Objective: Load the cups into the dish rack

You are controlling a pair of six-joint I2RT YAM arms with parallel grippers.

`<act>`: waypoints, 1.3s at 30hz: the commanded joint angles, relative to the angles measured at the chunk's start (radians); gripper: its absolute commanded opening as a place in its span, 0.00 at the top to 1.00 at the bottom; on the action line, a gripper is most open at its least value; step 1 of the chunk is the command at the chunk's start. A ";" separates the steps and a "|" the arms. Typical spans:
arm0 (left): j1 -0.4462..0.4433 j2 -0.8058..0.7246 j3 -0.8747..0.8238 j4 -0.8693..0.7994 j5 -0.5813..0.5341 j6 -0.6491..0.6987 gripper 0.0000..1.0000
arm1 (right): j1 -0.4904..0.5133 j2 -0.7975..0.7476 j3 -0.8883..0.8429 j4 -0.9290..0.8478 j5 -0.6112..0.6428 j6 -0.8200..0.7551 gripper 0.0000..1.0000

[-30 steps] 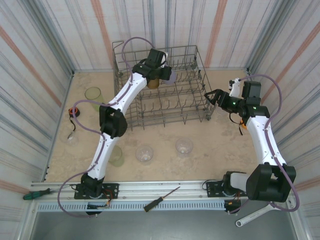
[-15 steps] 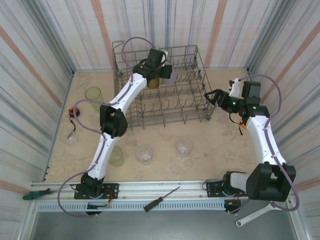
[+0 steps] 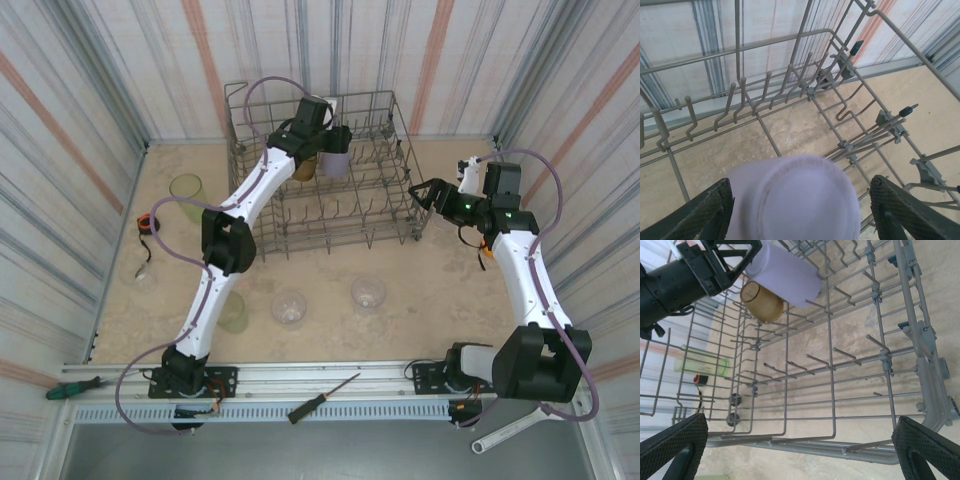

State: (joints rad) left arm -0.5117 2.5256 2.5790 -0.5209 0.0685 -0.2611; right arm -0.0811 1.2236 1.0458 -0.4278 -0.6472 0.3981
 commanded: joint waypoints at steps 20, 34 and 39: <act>0.002 -0.150 -0.067 0.041 0.021 -0.016 0.01 | -0.006 -0.024 0.003 -0.012 -0.012 0.004 0.01; 0.010 -0.291 -0.181 0.009 -0.053 0.009 0.01 | -0.003 -0.061 0.004 -0.036 -0.019 0.027 0.01; 0.012 -0.335 -0.214 -0.012 -0.075 0.022 0.01 | 0.005 -0.074 -0.001 -0.039 -0.013 0.038 0.01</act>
State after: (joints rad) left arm -0.5098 2.2631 2.3867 -0.5049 0.0269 -0.2653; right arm -0.0795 1.1809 1.0458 -0.4454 -0.6518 0.4110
